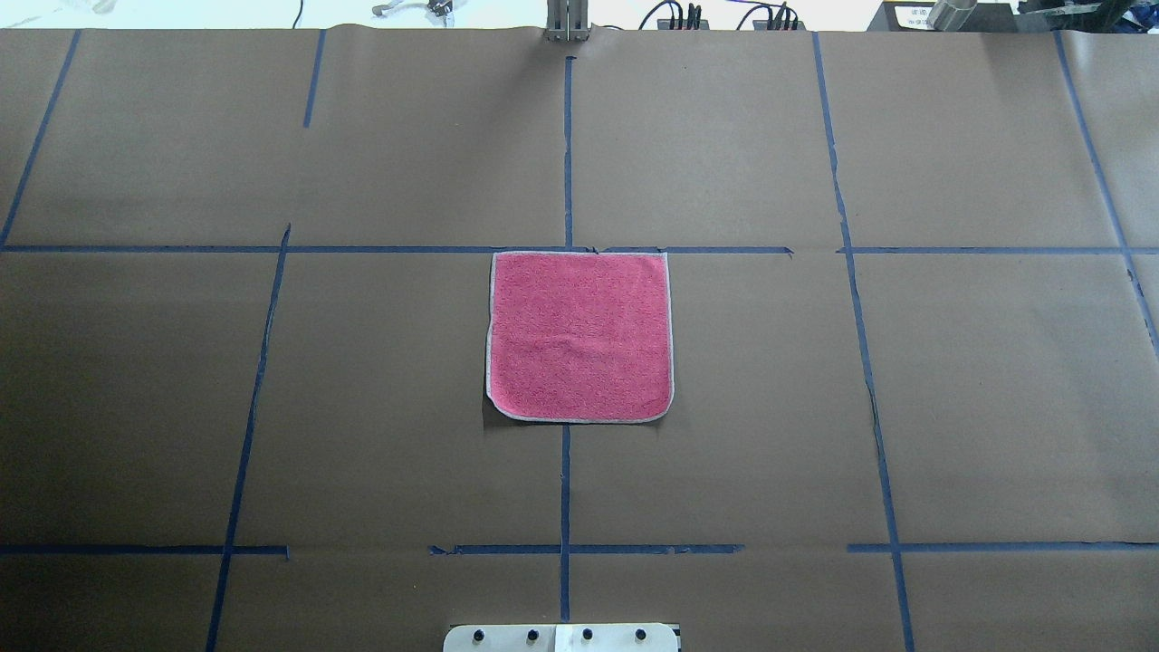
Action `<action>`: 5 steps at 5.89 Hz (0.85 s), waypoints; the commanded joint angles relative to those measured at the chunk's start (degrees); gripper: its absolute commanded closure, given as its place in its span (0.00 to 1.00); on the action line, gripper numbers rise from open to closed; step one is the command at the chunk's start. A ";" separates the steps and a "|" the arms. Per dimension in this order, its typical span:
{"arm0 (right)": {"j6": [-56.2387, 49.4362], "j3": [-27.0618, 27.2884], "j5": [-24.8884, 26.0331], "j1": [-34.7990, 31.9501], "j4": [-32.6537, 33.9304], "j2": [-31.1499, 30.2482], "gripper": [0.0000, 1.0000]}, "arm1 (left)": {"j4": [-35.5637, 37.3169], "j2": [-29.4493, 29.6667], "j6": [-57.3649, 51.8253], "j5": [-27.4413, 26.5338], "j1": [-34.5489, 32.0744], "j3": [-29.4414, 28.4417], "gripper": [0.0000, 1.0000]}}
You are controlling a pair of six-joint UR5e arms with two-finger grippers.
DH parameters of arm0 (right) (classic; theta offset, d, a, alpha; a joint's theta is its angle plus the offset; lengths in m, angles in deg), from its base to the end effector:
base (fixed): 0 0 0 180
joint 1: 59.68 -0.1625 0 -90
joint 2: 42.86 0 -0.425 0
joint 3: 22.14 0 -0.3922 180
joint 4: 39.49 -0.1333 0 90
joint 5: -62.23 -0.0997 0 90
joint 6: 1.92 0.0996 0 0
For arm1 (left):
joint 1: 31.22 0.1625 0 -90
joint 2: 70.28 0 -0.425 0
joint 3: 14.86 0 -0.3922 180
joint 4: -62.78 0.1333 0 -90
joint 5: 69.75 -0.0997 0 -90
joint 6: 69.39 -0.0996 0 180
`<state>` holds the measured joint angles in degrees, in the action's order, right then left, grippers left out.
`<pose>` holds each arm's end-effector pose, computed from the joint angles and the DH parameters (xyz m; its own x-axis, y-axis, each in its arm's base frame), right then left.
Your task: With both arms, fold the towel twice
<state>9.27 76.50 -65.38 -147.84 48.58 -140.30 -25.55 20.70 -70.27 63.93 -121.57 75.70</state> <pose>0.0583 -0.4430 0.6490 0.7819 0.1360 0.6084 -0.1220 0.9904 -0.0647 -0.0676 -0.4985 0.6492 0.7232 0.0094 -0.6906 -0.0050 1.0000 0.0083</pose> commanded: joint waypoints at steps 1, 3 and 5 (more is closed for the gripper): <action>0.06 -0.03 -0.01 0.00 0.00 -0.11 0.00 | 0.00 -0.10 0.01 0.09 -0.09 0.14 0.00; 0.06 0.49 -0.09 0.00 0.00 0.15 0.00 | 0.00 0.42 0.10 0.09 0.00 0.32 0.00; 0.23 2.59 -0.36 3.85 -0.53 1.11 0.00 | -0.61 4.10 4.30 0.27 1.74 2.50 0.00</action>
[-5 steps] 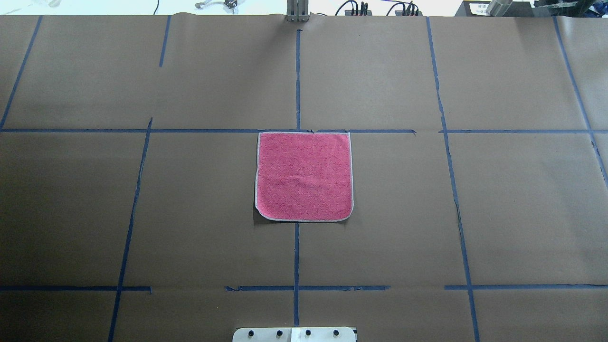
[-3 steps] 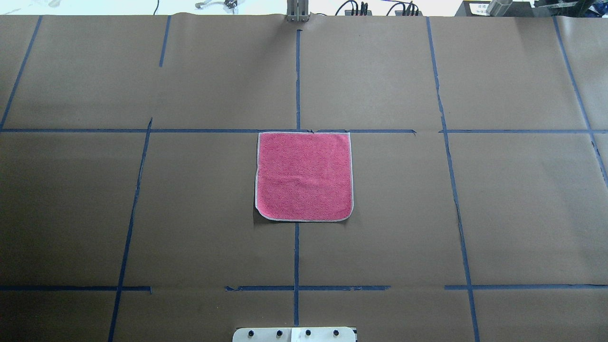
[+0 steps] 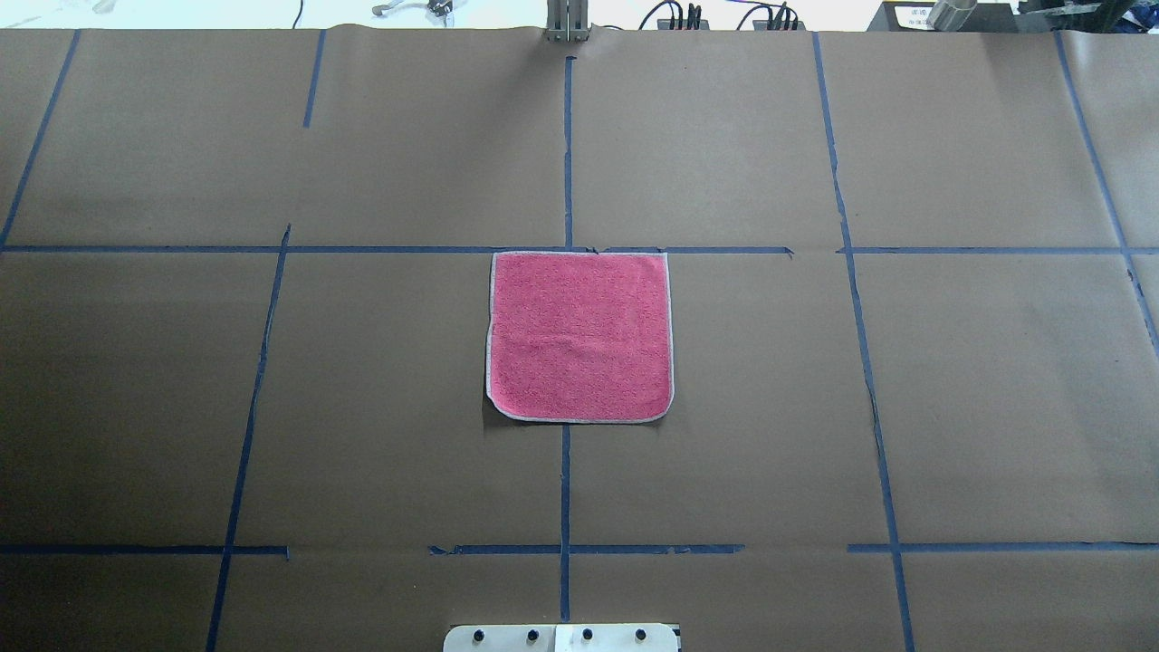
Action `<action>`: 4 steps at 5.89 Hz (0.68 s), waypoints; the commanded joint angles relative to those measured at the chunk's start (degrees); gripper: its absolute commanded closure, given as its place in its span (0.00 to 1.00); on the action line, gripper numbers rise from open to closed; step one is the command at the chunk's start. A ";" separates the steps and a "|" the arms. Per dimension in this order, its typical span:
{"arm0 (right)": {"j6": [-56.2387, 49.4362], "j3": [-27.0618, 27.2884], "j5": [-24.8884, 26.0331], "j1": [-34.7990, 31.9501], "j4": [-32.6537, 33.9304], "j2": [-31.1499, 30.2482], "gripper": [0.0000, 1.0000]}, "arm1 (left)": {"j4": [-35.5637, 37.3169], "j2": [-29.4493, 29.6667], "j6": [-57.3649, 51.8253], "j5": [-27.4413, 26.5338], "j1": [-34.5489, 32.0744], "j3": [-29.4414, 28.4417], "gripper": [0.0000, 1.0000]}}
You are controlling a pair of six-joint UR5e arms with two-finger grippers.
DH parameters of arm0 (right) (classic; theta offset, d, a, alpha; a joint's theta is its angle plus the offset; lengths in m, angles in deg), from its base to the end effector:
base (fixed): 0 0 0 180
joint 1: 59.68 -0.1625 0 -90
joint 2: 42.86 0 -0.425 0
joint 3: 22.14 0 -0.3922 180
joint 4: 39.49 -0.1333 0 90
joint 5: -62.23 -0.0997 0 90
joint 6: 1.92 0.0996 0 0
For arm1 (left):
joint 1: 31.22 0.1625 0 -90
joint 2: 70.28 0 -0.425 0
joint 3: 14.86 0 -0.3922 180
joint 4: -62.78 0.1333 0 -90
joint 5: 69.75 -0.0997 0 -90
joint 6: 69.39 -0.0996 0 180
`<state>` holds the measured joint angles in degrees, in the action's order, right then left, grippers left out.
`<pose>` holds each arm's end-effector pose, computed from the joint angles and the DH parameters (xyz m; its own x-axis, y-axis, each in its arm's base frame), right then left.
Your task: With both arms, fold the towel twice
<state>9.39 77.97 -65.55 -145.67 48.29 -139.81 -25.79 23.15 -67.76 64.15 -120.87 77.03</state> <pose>0.0409 -0.4508 0.6318 0.7828 0.0844 0.6165 -0.0856 0.9959 -0.0277 -0.0611 -0.5207 0.6152 0.7201 0.0230 -0.6935 0.0144 0.9987 0.0481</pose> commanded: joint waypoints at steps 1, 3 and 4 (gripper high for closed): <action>0.64 2.36 -0.62 3.53 0.03 2.19 0.00 | 0.06 3.49 1.89 -0.04 4.11 2.92 0.00; 9.19 2.55 -0.80 10.44 0.65 9.29 0.00 | 0.06 10.24 18.12 -0.65 15.05 6.17 0.00; 15.87 2.64 -0.80 14.58 0.65 12.72 0.00 | 0.06 14.45 26.94 -1.44 20.34 6.28 0.00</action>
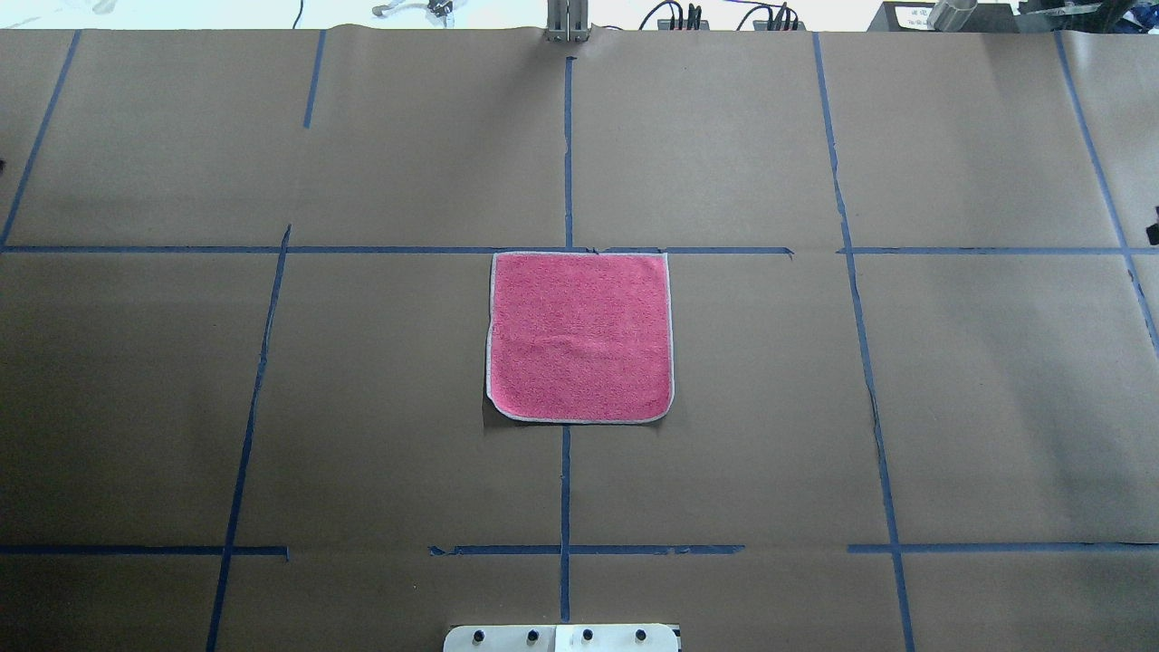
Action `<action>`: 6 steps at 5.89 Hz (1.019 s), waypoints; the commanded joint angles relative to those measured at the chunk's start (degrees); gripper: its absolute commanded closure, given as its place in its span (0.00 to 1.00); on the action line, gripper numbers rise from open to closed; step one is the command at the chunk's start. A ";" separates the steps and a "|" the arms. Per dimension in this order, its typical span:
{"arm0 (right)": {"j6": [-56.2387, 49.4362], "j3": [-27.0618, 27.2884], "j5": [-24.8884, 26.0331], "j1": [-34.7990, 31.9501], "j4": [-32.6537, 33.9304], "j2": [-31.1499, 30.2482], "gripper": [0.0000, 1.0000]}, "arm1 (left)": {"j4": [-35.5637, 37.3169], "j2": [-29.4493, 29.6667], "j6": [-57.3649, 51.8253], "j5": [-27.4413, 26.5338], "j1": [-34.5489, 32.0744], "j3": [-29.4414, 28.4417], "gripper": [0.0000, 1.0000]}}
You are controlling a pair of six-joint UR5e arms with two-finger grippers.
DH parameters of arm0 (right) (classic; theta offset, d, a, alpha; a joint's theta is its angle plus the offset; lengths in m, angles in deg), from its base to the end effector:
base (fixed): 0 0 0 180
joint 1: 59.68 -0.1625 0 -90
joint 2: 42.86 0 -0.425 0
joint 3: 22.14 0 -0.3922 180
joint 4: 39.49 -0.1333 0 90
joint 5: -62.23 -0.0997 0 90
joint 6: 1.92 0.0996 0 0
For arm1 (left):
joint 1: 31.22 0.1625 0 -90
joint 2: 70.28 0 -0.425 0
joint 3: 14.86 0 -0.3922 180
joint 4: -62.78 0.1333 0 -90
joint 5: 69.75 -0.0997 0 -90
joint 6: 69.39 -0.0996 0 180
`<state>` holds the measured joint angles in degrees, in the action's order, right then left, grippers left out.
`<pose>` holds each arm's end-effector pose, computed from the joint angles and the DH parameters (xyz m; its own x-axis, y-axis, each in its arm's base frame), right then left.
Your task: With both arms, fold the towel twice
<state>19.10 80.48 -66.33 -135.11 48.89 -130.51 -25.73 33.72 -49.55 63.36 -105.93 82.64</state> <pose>-0.0604 -0.5155 0.5320 0.7511 -0.0117 0.6600 -0.0304 0.9982 0.0522 0.0917 -0.5827 0.4653 0.6885 0.0857 -0.7202 -0.0150 0.9945 0.1039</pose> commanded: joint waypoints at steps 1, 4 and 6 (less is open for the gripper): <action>13.01 2.30 0.41 9.03 -0.04 4.85 0.00 | 0.09 8.54 20.47 -3.18 10.50 1.54 0.00; 43.39 7.06 5.39 25.01 0.14 13.62 0.00 | 0.18 19.19 49.85 -7.64 25.36 3.22 0.00; 60.63 7.51 10.06 34.52 1.10 19.60 0.00 | 0.27 22.46 65.70 -11.90 33.04 3.13 0.00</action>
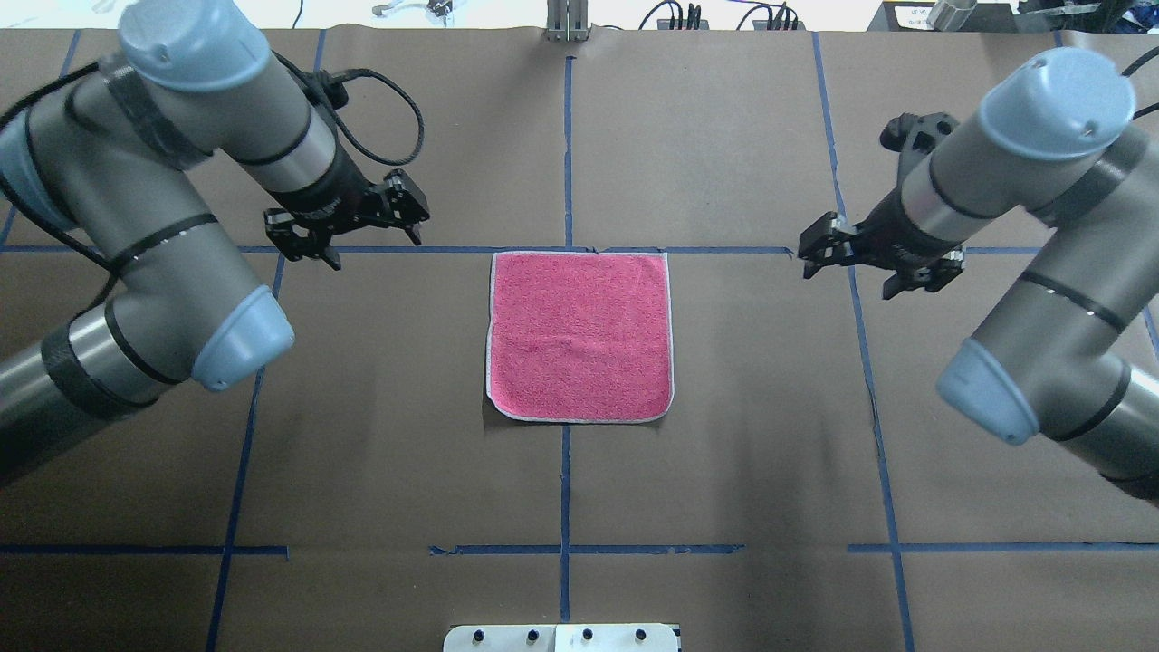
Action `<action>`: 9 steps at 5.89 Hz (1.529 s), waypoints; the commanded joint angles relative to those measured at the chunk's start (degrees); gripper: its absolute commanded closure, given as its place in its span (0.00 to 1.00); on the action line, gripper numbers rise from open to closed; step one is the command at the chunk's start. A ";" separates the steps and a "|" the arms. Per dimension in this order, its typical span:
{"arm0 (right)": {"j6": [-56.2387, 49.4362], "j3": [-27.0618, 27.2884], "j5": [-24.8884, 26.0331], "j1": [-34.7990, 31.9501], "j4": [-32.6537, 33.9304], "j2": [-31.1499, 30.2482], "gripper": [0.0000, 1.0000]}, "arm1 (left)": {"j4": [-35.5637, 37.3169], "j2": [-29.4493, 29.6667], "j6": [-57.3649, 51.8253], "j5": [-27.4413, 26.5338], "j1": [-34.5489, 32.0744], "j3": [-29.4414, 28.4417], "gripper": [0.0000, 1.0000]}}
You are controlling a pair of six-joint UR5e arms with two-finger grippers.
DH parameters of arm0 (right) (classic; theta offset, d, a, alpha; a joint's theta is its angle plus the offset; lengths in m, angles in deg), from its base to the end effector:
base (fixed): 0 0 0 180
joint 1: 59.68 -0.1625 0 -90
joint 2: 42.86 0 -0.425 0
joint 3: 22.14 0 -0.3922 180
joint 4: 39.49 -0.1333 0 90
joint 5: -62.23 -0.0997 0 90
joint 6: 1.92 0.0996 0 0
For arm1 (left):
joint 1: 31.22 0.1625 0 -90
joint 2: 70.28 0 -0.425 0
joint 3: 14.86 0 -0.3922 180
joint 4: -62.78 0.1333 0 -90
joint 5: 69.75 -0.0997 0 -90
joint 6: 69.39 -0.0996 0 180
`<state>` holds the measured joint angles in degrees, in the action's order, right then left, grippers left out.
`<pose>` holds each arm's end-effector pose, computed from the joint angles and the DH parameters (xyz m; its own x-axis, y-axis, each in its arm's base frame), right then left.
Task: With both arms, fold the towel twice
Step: 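Move both grippers down to the towel's two corners nearest the robot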
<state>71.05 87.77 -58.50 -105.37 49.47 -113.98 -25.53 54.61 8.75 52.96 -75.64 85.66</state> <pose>-0.3424 -0.4687 0.3208 0.6261 0.2810 0.7274 -0.2124 0.9590 -0.1876 0.4075 -0.5106 0.2235 0.5714 -0.3178 -0.7566 0.2092 0.9479 -0.2402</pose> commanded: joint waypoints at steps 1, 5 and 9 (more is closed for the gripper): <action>15.21 0.30 7.66 10.04 2.08 6.06 0.00 | 2.16 3.59 16.08 -1.86 6.15 -0.15 0.00; 26.00 3.21 15.86 20.36 8.77 8.81 0.00 | 8.41 7.65 33.55 -9.23 14.78 -0.85 0.00; 22.68 0.48 16.68 20.04 8.16 9.68 0.00 | 7.46 4.93 32.60 -14.33 18.14 -1.47 0.00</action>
<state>95.62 88.98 -41.84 -84.45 57.77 -104.76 -17.68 60.01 41.65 39.26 -57.58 84.37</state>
